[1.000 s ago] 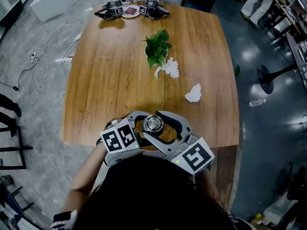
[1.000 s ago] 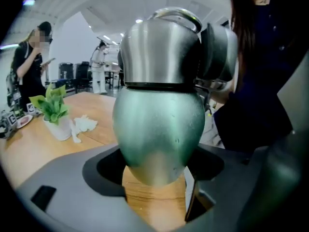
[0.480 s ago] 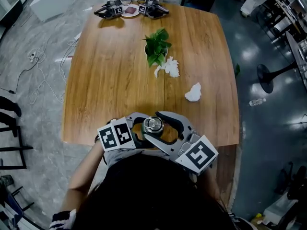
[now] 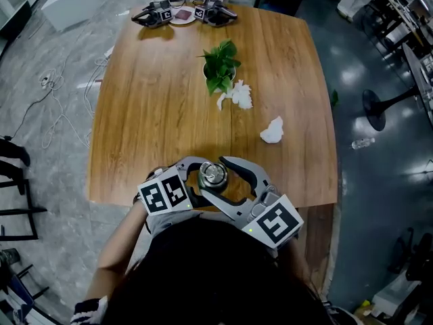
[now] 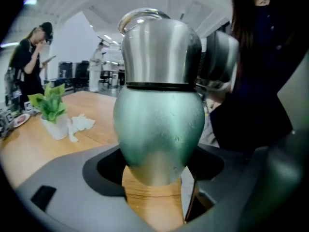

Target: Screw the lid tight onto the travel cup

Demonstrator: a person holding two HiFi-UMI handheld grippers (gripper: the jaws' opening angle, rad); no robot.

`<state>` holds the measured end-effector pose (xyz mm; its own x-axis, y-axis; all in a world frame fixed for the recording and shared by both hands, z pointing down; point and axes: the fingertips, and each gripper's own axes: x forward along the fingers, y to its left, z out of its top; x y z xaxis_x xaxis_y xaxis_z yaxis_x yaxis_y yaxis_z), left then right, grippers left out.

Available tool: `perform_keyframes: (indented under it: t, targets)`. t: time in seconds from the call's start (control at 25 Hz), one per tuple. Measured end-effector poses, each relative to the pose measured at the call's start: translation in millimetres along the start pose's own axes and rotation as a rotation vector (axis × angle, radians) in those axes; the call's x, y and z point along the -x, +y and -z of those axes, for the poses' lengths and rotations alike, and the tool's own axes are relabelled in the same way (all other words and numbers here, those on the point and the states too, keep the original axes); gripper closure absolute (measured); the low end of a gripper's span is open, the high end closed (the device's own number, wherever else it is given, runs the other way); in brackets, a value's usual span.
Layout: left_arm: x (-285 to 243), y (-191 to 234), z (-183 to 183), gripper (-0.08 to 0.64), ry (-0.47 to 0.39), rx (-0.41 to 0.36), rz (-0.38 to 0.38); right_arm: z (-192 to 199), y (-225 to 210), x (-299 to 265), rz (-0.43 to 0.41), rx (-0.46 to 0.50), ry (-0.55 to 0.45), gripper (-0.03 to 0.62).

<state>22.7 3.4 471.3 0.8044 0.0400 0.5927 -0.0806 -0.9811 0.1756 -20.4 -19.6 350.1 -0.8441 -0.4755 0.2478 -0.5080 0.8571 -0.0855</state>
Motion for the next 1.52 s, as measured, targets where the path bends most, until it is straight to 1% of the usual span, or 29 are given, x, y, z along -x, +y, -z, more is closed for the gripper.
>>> perform_keyframes:
  t: [0.04,0.08,0.12,0.2,0.28,0.4,0.44,0.48,0.52,0.56,0.64,0.68,0.72,0.76,0.84,0.96,1.12,1.32,1.52]
  targets:
    - [1,-9,1,0.173,0.005,-0.019,0.06,1,3,2,-0.039,-0.001,0.011,0.319]
    - [1,-13,2,0.173,0.013,-0.033,0.09,4,4,4,-0.06,0.008,0.026,0.319]
    - [0,-13,3,0.173,0.022,-0.04,0.084,7,3,4,-0.062,0.027,0.044,0.321]
    - [-4,0,4,0.173,0.038,-0.033,0.006,11,0,0,-0.019,0.08,0.073,0.321]
    - [-5,13,2,0.173,0.026,0.012,-0.086,11,-5,-4,0.064,0.109,0.076,0.324]
    - [-1,29,-3,0.172,-0.004,0.094,-0.222,5,-13,-4,0.181,0.084,0.039,0.335]
    - [1,33,-3,0.173,0.002,0.099,-0.258,3,-15,-3,0.199,0.067,0.024,0.342]
    - [3,34,-2,0.173,0.011,0.088,-0.268,3,-15,-2,0.194,0.052,0.014,0.342]
    - [4,31,-2,0.172,0.018,0.066,-0.243,4,-13,-1,0.162,0.038,0.013,0.342]
    - [4,24,-1,0.173,0.019,0.038,-0.186,5,-10,-1,0.111,0.024,0.018,0.342]
    - [4,4,-1,0.173,0.018,-0.018,-0.034,7,1,0,-0.012,0.001,0.025,0.341]
    - [4,-5,-1,0.173,0.026,-0.042,0.024,9,7,0,-0.061,0.003,0.033,0.34]
    - [3,-10,1,0.173,0.041,-0.059,0.054,11,11,0,-0.093,0.016,0.044,0.339]
    - [1,-12,2,0.173,0.058,-0.07,0.06,13,13,-1,-0.103,0.034,0.056,0.339]
    - [-2,-10,3,0.173,0.072,-0.069,0.037,16,15,-5,-0.082,0.065,0.078,0.339]
    - [-5,-4,2,0.173,0.052,-0.023,-0.017,17,11,-10,-0.01,0.09,0.094,0.333]
    - [-4,8,-2,0.173,0.027,0.016,-0.094,18,1,-9,0.06,0.061,0.08,0.333]
    - [-4,17,-1,0.173,0.024,0.04,-0.161,16,-4,-12,0.111,0.101,0.098,0.333]
    - [-4,23,0,0.173,0.024,0.061,-0.221,16,-8,-11,0.124,0.073,0.072,0.333]
